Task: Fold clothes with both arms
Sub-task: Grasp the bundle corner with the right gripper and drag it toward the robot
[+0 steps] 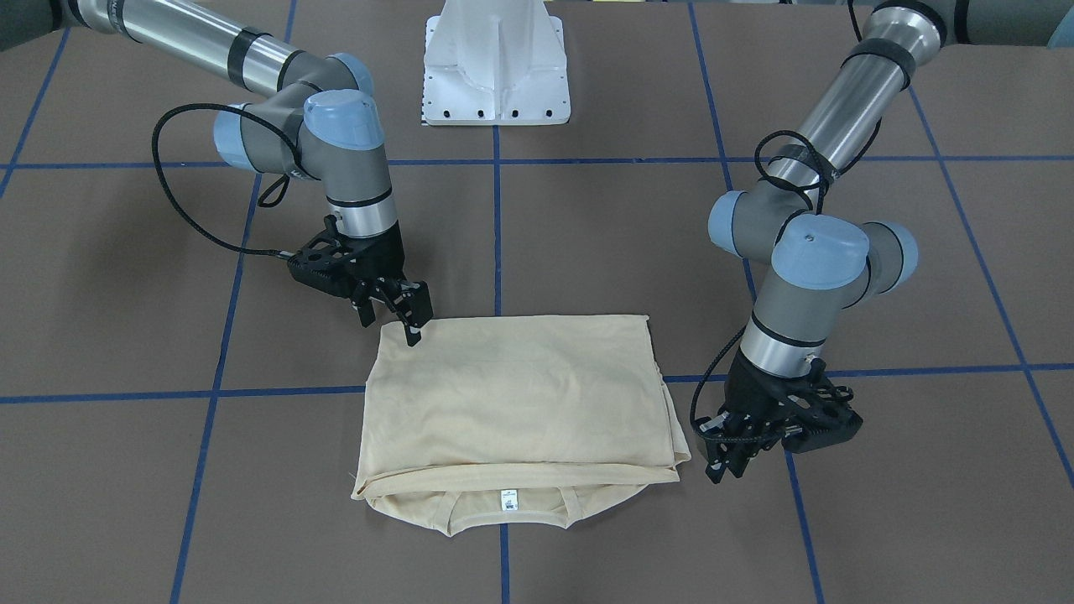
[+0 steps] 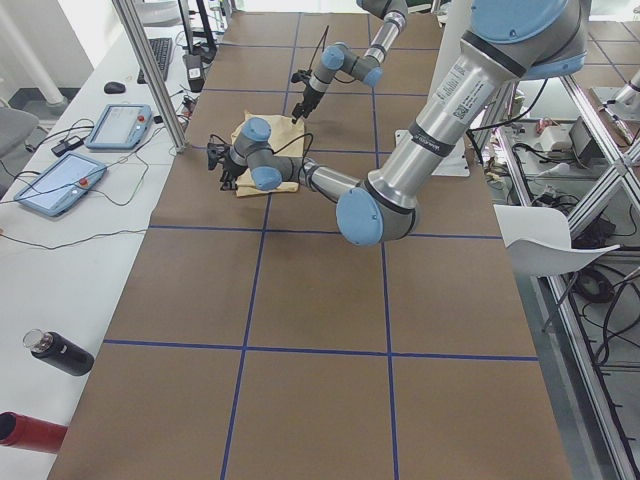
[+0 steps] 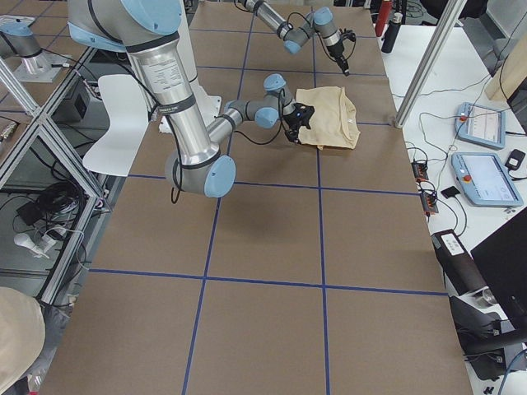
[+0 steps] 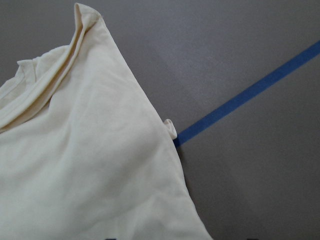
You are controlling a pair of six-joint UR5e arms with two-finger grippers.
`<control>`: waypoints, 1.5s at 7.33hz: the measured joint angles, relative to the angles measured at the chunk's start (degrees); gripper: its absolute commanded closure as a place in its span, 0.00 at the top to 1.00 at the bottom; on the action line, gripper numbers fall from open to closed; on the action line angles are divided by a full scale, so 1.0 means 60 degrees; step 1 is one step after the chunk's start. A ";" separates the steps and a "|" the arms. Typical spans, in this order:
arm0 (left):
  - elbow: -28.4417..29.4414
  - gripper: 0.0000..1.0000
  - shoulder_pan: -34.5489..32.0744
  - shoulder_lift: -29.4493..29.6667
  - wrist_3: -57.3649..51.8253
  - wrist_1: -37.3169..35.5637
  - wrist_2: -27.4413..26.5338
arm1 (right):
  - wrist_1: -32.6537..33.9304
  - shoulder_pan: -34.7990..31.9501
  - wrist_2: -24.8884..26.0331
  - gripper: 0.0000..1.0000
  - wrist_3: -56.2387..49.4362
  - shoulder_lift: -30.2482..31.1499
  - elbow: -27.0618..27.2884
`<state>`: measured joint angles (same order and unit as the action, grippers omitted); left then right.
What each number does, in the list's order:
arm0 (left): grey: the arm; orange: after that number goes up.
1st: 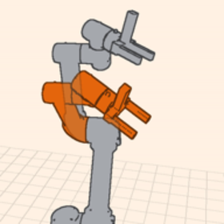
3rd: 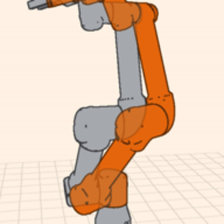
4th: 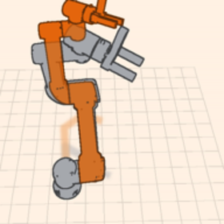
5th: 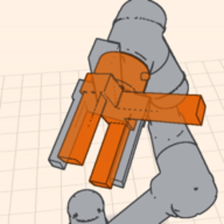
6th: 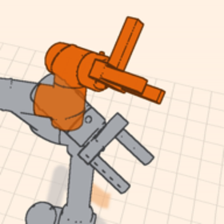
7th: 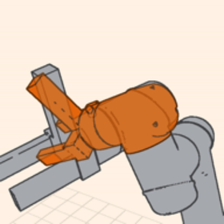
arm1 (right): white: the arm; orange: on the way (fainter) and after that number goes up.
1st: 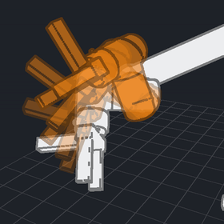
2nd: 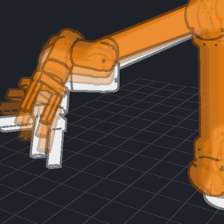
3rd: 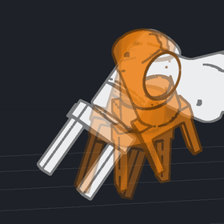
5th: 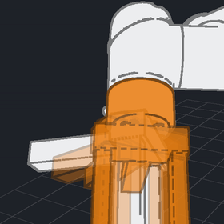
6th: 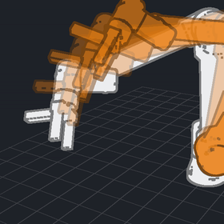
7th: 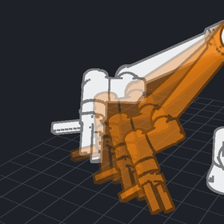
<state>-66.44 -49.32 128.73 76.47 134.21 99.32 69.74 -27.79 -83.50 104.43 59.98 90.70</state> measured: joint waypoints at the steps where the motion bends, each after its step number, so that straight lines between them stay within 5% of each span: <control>1: 0.0000 0.40 0.0002 -0.0004 0.0004 0.0000 0.0000 | 0.0026 0.0043 0.0021 0.25 0.0017 0.0002 -0.0008; 2: 0.0000 0.41 0.0002 -0.0005 0.0009 0.0000 0.0000 | 0.0041 0.0011 0.0027 0.00 0.0023 -0.0001 -0.0012; 7: -0.0019 0.41 0.0002 0.0004 0.0038 0.0000 0.0009 | 0.0293 -0.0173 -0.0024 0.00 -0.0001 0.0055 0.0227; 9: -0.0165 0.41 0.0001 -0.0016 0.0047 0.0037 0.0395 | 0.2191 0.0211 -0.0300 0.00 0.0007 0.0621 0.2288; 11: -0.1125 0.41 -0.0012 -0.0497 0.0119 0.0036 0.1345 | 0.4061 0.1711 -0.0391 0.00 0.0524 0.1324 0.4528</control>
<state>-73.19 -49.39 125.74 77.19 134.43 107.39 94.10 -17.52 -85.85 107.57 67.92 117.87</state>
